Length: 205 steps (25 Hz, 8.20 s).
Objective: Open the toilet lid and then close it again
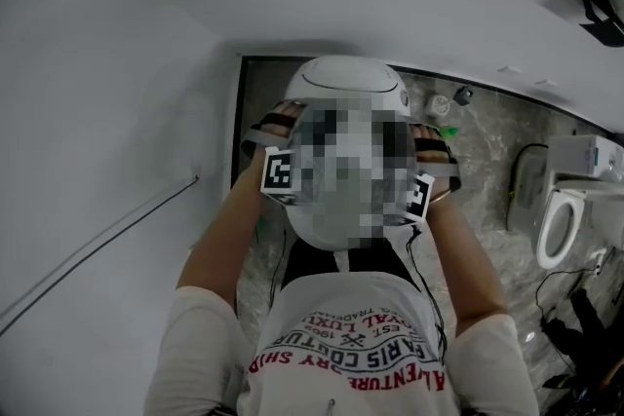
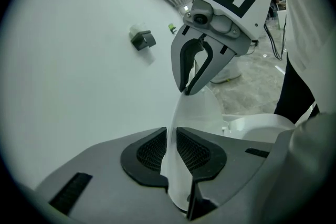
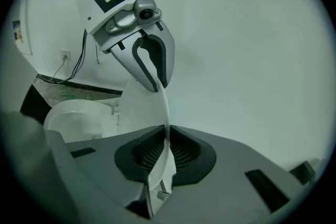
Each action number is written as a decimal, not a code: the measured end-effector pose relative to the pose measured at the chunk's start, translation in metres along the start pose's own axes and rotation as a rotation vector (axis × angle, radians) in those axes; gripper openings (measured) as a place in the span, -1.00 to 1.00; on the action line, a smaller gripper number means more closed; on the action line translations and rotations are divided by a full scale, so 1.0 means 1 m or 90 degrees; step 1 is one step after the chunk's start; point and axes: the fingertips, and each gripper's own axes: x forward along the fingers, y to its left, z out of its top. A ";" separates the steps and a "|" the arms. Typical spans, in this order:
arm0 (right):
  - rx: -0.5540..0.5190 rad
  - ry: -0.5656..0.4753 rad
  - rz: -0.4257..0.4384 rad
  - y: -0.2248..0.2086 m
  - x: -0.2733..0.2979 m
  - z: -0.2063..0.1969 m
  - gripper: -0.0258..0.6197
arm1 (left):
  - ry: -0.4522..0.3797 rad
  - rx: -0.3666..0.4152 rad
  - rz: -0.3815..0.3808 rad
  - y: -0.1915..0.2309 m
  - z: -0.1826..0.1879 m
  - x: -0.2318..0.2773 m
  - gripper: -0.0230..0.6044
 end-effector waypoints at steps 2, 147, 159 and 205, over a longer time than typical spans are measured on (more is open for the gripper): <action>0.010 -0.010 0.013 -0.007 0.006 0.001 -0.82 | 0.006 0.000 0.005 0.007 -0.002 0.005 -0.73; 0.161 -0.035 0.164 -0.036 0.038 0.004 -0.85 | 0.057 -0.083 -0.071 0.034 -0.007 0.036 -0.71; 0.122 -0.034 0.164 -0.015 0.011 0.006 -0.85 | 0.045 -0.032 -0.109 0.010 0.005 0.012 -0.78; -0.045 -0.012 0.037 0.301 -0.122 0.001 -0.85 | 0.005 0.004 -0.001 -0.295 -0.022 -0.142 -0.76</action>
